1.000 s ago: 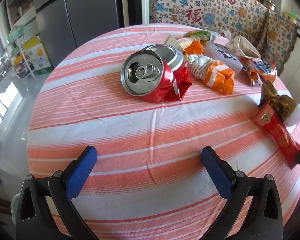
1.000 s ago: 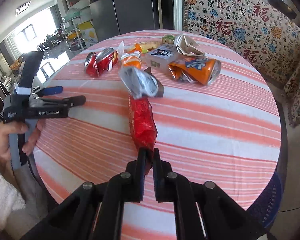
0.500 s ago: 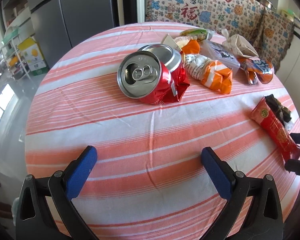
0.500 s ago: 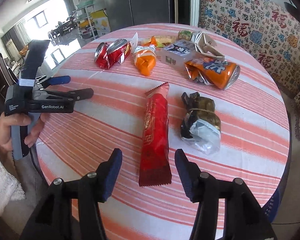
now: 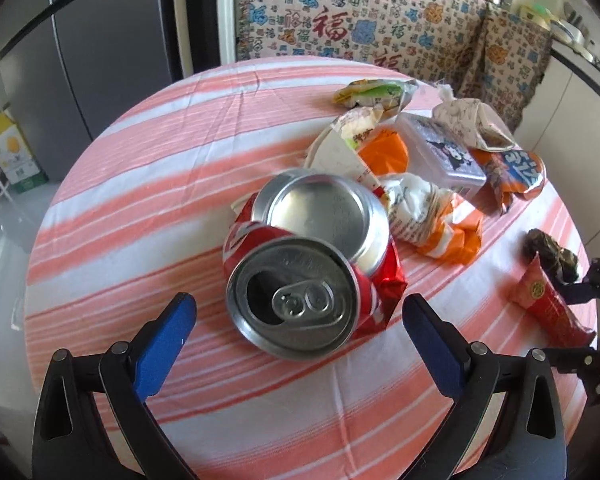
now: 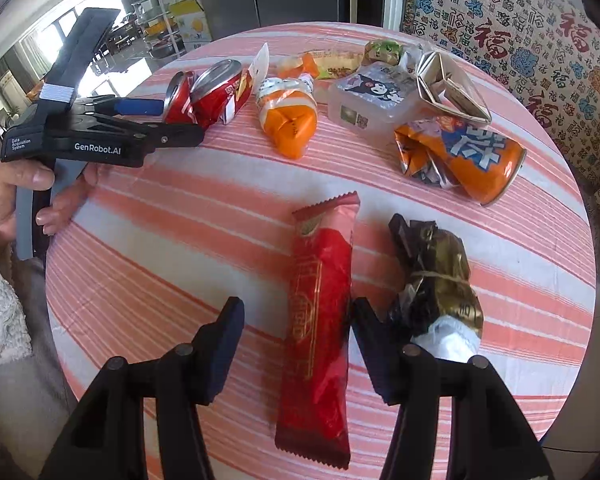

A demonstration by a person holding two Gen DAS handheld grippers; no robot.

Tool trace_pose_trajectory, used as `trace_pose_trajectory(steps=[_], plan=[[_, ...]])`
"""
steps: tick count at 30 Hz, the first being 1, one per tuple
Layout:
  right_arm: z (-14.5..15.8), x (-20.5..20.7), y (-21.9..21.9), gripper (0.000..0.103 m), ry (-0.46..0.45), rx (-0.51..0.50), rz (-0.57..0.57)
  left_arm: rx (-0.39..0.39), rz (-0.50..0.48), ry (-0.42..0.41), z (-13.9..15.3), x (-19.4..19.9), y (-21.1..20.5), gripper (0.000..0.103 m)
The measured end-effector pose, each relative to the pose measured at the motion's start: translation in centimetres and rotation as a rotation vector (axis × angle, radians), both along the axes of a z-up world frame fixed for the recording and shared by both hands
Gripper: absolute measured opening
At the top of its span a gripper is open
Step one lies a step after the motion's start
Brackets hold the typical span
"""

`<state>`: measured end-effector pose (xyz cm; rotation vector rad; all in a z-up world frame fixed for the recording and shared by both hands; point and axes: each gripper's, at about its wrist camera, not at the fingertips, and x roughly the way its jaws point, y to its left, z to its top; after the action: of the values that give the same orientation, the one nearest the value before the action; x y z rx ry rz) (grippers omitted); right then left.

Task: Collect trash
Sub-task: 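Grasp the red snack wrapper with the right tool while the left tool grasps the crushed red can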

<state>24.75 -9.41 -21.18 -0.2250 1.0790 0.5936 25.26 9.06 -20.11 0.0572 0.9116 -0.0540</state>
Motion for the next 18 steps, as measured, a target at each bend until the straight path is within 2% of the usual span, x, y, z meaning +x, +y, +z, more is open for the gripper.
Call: trace_pose_trajectory(steps=[4, 7, 8, 10, 12, 15, 18], plan=[[0.7, 0.3, 0.0, 0.057, 0.007, 0.019, -0.027, 0.016, -0.038, -0.052, 0.9, -0.8, -0.7, 0.102], [1.2, -0.1, -0.2, 0.055, 0.0, 0.031, -0.037, -0.01, -0.026, -0.055, 1.0, -0.6, -0.2, 0.101], [1.1, -0.1, -0.2, 0.053, 0.005, 0.03, -0.039, -0.017, -0.016, -0.047, 0.9, -0.4, 0.0, 0.09], [0.7, 0.1, 0.0, 0.021, 0.011, -0.003, -0.037, -0.052, -0.002, -0.012, 0.2, -0.1, 0.3, 0.07], [0.9, 0.0, -0.1, 0.017, 0.005, 0.006, -0.041, -0.068, 0.003, -0.02, 0.3, -0.5, 0.4, 0.07], [1.7, -0.9, -0.3, 0.016, -0.014, 0.02, -0.048, -0.036, 0.003, -0.041, 0.6, -1.5, -0.3, 0.069], [2.4, -1.5, -0.8, 0.015, -0.029, 0.034, -0.051, -0.06, 0.028, -0.058, 0.9, -2.8, -0.8, 0.069]])
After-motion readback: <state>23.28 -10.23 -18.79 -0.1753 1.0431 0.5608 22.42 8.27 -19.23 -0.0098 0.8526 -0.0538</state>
